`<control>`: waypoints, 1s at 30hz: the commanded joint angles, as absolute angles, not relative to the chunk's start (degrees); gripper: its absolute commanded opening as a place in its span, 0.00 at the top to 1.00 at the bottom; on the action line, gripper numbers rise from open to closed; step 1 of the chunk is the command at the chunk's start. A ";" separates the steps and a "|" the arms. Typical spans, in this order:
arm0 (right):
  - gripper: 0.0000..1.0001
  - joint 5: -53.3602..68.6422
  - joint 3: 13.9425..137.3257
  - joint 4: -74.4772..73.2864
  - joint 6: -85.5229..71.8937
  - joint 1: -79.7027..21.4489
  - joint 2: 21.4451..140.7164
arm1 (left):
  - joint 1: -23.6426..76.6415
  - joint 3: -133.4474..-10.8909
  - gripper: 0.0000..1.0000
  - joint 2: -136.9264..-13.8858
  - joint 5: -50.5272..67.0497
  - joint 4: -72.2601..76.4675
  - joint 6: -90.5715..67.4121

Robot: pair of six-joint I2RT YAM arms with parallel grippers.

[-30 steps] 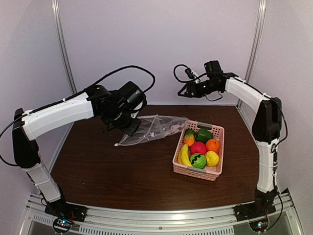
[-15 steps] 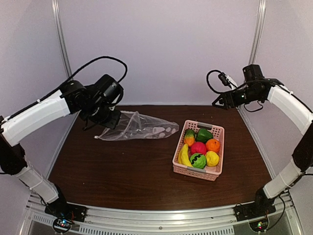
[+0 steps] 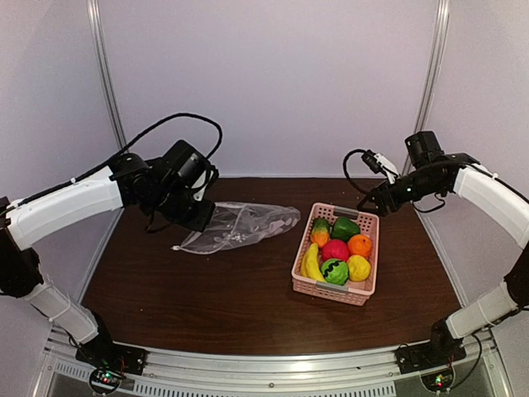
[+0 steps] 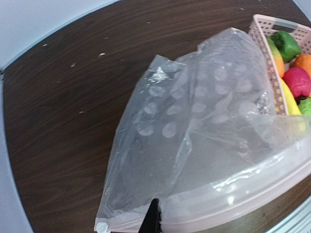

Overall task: Place the food in the zip-top bag and seal the zipper
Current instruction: Adjust the zipper food storage bag at the center of the board.

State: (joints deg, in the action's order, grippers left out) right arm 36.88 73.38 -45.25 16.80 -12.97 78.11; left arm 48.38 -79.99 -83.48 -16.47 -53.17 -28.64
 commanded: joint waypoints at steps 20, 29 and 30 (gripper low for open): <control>0.38 38.09 97.35 -25.34 4.16 -26.19 115.41 | 43.08 -83.61 1.00 -102.65 33.25 -17.75 -8.08; 0.36 36.07 102.28 -37.60 8.91 -25.89 113.68 | 43.07 -83.49 1.00 -96.77 5.07 -29.19 -12.82; 0.35 34.52 98.75 -37.55 9.67 -25.85 110.76 | 43.07 -83.43 1.00 -96.88 4.18 -29.92 -12.40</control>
